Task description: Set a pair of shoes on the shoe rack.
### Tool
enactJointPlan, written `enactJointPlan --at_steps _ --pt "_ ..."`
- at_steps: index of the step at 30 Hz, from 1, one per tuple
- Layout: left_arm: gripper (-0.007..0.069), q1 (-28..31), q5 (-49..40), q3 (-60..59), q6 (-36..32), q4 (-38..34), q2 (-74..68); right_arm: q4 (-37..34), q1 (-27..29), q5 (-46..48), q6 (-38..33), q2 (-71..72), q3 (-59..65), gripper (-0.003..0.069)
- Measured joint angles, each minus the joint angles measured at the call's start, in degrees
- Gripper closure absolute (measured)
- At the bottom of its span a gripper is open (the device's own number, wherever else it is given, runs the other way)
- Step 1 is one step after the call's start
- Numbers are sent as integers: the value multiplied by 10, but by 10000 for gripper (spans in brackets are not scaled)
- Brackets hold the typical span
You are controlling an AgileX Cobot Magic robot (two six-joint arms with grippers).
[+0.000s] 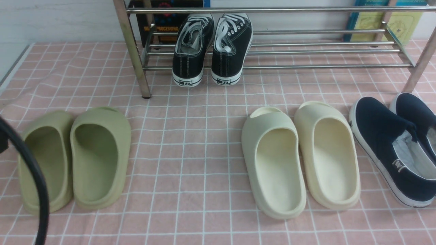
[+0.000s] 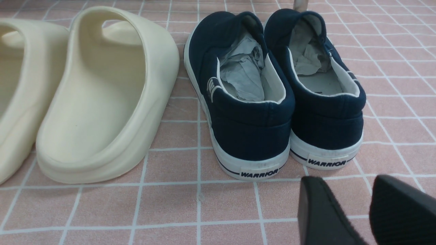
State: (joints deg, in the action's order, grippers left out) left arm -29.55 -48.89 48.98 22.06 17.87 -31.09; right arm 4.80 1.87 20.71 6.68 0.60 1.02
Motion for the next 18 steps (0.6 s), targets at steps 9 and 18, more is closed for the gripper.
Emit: enactJointPlan --at_steps 9,18 --pt "606 0 -1 -1 -18 38 15 0 0 0 0 0 0 419" --pt "606 74 153 -134 -39 23 113 0 0 0 0 0 0 419"
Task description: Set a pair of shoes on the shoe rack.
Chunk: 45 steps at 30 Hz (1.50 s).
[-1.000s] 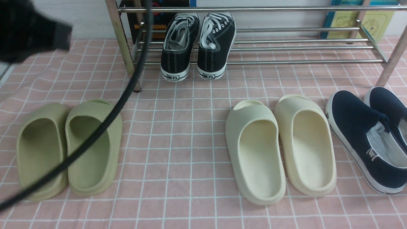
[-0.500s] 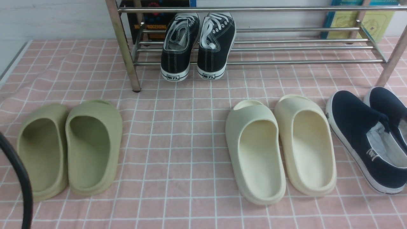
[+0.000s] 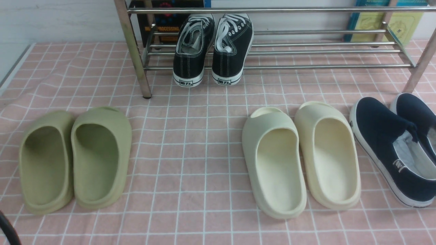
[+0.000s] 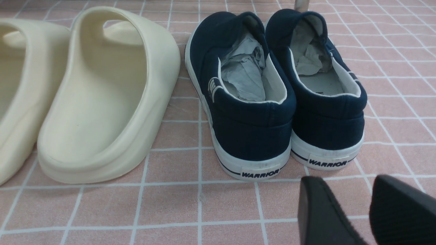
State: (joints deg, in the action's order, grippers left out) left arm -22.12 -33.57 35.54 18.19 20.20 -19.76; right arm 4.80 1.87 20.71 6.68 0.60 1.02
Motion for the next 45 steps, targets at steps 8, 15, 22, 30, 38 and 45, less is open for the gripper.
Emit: enactJointPlan --at_steps 8,15,22,30,38,45 --pt "606 184 199 -217 -107 -126 144 -1 0 0 0 0 0 419" --pt "606 227 210 -349 -115 -124 204 0 0 0 0 0 0 419" --pt "606 228 179 -371 -116 -123 204 0 0 0 0 0 0 419" --pt "606 228 132 -371 -126 -123 204 0 0 0 0 0 0 419" --pt "603 228 130 -370 -143 -123 204 0 0 0 0 0 0 419" --pt "602 228 128 -370 -143 -123 204 0 0 0 0 0 0 419"
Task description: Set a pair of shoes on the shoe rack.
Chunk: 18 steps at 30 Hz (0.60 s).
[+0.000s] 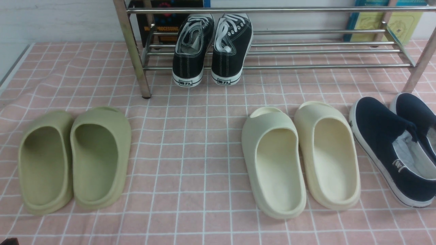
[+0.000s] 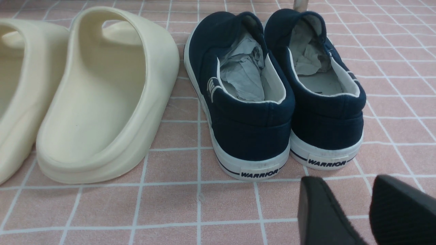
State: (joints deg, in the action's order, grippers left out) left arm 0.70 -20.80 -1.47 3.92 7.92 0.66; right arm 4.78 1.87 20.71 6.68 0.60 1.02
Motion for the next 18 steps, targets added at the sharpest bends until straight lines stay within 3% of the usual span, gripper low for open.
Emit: enactJointPlan --at_steps 18 --pt "587 0 -1 0 -2 2 0 1 0 0 0 0 0 419"
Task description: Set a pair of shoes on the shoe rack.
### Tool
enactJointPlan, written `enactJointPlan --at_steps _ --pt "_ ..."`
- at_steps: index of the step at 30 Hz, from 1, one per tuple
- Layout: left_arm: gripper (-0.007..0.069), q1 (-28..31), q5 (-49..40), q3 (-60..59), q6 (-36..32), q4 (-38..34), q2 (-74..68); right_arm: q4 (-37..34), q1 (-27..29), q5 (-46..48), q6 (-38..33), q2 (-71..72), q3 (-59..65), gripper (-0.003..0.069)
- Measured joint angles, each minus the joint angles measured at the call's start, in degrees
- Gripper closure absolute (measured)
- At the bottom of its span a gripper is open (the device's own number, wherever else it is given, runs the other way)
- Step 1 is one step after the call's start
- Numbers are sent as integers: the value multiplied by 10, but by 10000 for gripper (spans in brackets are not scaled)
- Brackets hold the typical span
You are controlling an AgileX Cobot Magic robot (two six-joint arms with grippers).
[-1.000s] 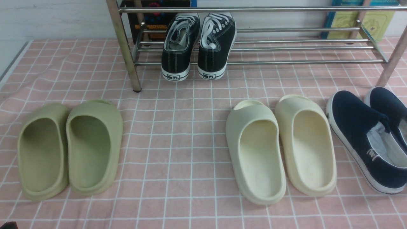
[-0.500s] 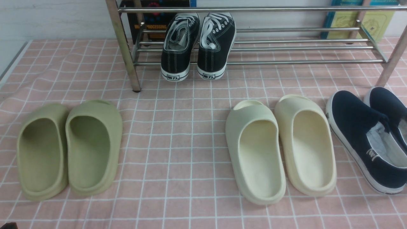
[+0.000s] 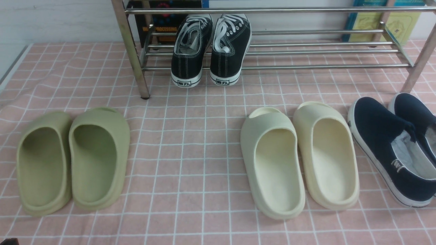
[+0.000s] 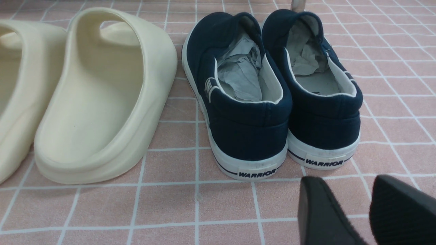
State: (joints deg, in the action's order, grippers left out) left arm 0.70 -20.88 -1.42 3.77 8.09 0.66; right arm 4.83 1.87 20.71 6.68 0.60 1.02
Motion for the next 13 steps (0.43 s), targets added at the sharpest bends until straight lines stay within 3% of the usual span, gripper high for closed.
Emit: enactJointPlan --at_steps 13 --pt "582 0 -1 0 0 0 0 0 0 0 0 0 0 419"
